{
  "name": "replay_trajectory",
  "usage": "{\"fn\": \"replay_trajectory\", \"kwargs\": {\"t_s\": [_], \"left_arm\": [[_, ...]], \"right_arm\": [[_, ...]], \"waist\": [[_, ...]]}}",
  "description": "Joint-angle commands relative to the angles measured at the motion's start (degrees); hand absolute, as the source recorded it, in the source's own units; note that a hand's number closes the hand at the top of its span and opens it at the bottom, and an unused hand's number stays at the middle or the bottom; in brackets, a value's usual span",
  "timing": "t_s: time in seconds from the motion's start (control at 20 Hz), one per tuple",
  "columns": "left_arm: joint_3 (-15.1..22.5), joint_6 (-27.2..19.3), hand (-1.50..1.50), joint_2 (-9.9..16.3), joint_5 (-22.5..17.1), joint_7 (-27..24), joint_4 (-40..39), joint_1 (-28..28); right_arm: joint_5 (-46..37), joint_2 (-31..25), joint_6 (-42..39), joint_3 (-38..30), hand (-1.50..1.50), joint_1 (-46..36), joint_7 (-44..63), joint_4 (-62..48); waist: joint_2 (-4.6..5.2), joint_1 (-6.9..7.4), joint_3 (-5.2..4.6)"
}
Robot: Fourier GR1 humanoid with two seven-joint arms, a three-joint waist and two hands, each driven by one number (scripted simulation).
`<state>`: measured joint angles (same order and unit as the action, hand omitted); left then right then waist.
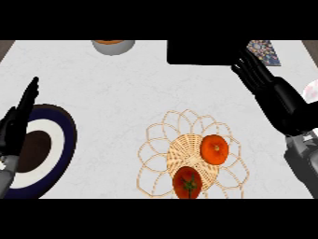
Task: Pick the squash from the placemat and place it in the bowl
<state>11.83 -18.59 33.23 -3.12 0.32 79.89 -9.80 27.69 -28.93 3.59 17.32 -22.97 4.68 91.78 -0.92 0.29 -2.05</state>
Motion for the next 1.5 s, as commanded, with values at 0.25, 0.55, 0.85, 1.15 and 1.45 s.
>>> {"fn": "replay_trajectory", "kwargs": {"t_s": [0.25, 0.55, 0.85, 1.15, 1.45], "left_arm": [[-1.82, -1.91, 0.0, -4.93, -2.61, -0.19, 5.01, -6.4], [-0.52, -1.23, 0.0, -6.99, -3.93, 4.31, 6.61, -5.45], [-0.79, -0.97, 0.0, -6.96, -3.21, 5.12, 6.07, -5.73], [-1.44, -0.28, 0.0, -6.45, -3.06, 6.1, 7.81, -4.91], [-1.05, -0.98, 0.0, -6.86, -1.6, 7.42, 10.23, -2.64]], "right_arm": [[17.99, 2.09, -31.05, -1.48, 1.5, 0.72, -11.08, -7.73], [6.45, -1.24, -35.2, -10.13, -1.5, 4.66, -33.48, -28.3], [-11.4, -11.06, -43.29, -8.52, -1.5, -0.11, -48.59, -33.02], [-22.3, -15.93, -39.43, -2.05, -1.5, -5.81, -44.89, -28.05], [-32.09, -16.24, -37.39, 5.28, -1.5, -10.23, -40.37, -24.66]], "waist": [[2.5, 2.44, 2.68], [1.79, 1.64, 2.42], [1.61, 1.37, 2.27], [1.08, 1.09, 2.1], [0.9, 0.96, 2.08]]}}
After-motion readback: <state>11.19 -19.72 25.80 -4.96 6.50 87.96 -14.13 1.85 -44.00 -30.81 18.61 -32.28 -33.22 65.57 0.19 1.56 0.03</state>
